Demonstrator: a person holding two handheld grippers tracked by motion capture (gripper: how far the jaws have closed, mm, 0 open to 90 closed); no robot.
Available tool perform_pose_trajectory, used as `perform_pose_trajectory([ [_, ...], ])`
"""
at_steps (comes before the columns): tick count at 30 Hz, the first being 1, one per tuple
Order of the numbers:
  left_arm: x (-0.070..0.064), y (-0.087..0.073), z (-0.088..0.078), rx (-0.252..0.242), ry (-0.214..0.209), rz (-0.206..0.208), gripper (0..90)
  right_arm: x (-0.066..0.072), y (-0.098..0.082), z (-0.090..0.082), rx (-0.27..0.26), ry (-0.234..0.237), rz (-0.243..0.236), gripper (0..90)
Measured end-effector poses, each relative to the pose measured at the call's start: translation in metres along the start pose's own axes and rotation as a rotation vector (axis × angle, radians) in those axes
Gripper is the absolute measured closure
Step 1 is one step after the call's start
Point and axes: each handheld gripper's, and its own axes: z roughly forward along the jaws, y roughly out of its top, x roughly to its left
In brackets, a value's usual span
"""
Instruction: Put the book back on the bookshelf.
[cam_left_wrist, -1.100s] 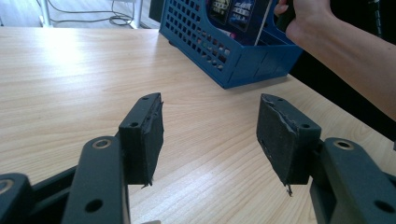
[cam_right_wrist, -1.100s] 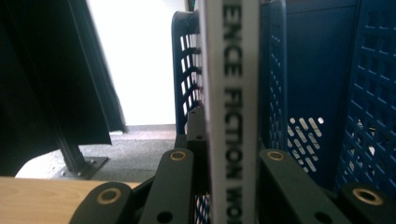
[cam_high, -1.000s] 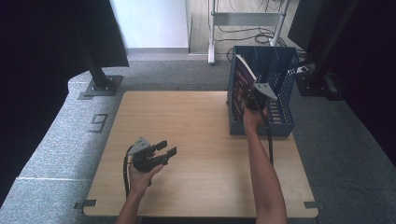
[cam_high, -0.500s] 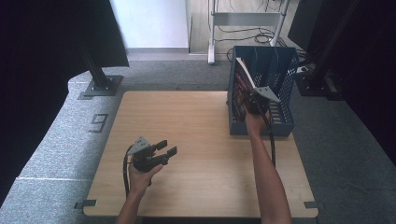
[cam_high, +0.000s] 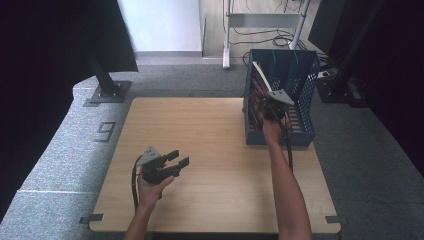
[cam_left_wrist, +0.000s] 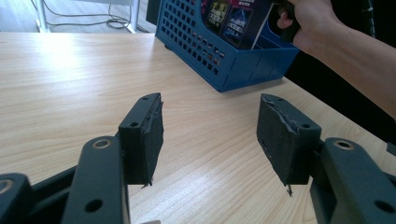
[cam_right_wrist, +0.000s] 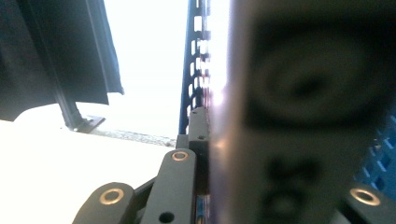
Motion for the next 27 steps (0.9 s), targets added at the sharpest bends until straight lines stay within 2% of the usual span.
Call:
perform_pose_trajectory([
  [6,0.001,-0.001,0.002,0.005,0.003,-0.002,41.3,-0.001,0.000,0.004,-0.022,-0.064,-0.002,81.7],
  [12,0.006,-0.003,0.002,0.007,0.014,-0.018,41.4,-0.003,0.010,0.012,-0.053,-0.097,0.014,81.7],
  [18,0.009,-0.004,0.001,0.006,0.020,-0.023,41.4,-0.003,0.017,0.022,-0.080,-0.102,0.019,81.7],
  [23,0.010,-0.004,0.000,0.007,0.027,-0.025,41.4,0.002,0.011,0.035,-0.064,-0.114,0.008,81.7],
  [27,0.013,-0.005,0.000,0.008,0.030,-0.030,41.4,0.007,0.002,0.042,-0.065,-0.105,-0.002,81.6],
])
